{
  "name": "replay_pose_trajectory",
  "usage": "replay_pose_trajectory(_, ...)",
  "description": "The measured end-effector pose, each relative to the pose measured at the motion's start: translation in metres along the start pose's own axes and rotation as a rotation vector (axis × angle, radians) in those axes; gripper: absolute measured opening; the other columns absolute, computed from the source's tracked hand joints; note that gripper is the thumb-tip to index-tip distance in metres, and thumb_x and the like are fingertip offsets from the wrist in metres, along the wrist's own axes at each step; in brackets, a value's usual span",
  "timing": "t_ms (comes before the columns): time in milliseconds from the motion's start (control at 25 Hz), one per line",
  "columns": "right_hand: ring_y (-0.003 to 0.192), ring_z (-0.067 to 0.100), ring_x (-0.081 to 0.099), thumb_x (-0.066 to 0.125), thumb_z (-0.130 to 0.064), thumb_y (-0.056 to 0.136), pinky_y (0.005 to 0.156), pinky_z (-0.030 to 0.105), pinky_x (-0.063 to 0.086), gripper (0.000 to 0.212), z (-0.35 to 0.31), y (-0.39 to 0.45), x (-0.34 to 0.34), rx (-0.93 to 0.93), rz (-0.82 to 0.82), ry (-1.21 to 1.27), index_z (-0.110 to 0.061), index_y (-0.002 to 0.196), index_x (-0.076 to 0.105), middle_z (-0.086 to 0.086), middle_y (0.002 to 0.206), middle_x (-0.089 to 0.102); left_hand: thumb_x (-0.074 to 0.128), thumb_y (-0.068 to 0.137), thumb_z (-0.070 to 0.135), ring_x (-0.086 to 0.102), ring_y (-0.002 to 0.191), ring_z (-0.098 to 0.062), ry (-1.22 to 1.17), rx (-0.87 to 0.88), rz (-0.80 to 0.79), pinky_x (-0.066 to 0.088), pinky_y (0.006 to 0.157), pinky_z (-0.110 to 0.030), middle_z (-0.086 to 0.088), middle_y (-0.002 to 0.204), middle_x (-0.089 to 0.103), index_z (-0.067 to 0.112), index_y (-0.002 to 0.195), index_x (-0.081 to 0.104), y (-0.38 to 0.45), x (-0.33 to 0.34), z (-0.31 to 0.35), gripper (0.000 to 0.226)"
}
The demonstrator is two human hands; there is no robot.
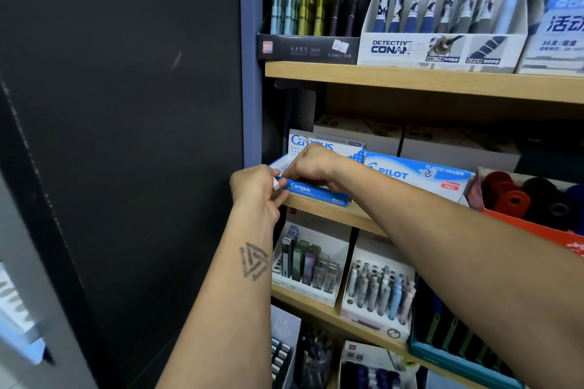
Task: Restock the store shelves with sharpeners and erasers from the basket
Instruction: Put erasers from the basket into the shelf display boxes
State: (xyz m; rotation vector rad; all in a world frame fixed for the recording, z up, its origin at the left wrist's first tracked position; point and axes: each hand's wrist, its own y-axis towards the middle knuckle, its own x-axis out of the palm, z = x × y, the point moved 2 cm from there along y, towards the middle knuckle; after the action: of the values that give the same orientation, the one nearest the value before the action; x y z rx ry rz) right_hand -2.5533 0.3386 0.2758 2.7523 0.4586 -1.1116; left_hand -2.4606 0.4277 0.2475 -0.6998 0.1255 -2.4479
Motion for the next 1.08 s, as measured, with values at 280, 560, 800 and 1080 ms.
replay_pose_trajectory(280,0.079,0.016,0.067,0.063,0.002,0.087,0.063,0.025,0.054,0.018,-0.001,-0.030,-0.027,-0.203,0.011,0.427,-0.006,0.102,0.070,0.014,0.093,0.072,0.042,0.103,-0.001,0.069,0.095,-0.016,-0.274,0.033,-0.269,0.053,0.071,-0.025,-0.003,0.103,0.070,0.008,0.131,0.056,-0.007,0.012,0.005,0.032)
replay_pose_trajectory(560,0.081,0.020,0.068,0.075,0.010,0.077,0.085,0.037,0.059,0.028,0.016,-0.059,-0.055,-0.382,0.024,0.256,0.004,0.104,0.069,0.016,0.088,0.071,0.048,0.102,0.003,0.071,0.101,-0.023,-0.304,0.071,-0.474,0.056,0.089,-0.036,-0.009,0.115,0.072,0.011,0.119,0.061,-0.022,0.036,-0.007,0.022)
replay_pose_trajectory(800,0.075,0.022,0.072,0.061,0.009,0.090,0.075,0.028,0.061,0.019,0.049,-0.081,-0.094,-0.236,0.032,0.424,0.004,0.108,0.067,0.025,0.087,0.072,0.064,0.094,0.004,0.073,0.088,-0.018,0.044,0.231,-0.393,0.055,0.081,-0.029,-0.009,0.098,0.076,0.006,0.114,0.068,-0.032,0.056,-0.021,0.021)
replay_pose_trajectory(1080,0.083,0.027,0.069,0.063,0.018,0.083,0.087,0.035,0.058,0.032,0.075,-0.101,-0.115,-0.169,0.025,0.573,0.006,0.112,0.065,0.024,0.090,0.068,0.073,0.086,-0.002,0.066,0.059,-0.017,0.030,0.115,-0.329,0.057,0.063,-0.023,-0.015,0.074,0.072,-0.001,0.097,0.069,-0.051,0.078,-0.039,0.012)
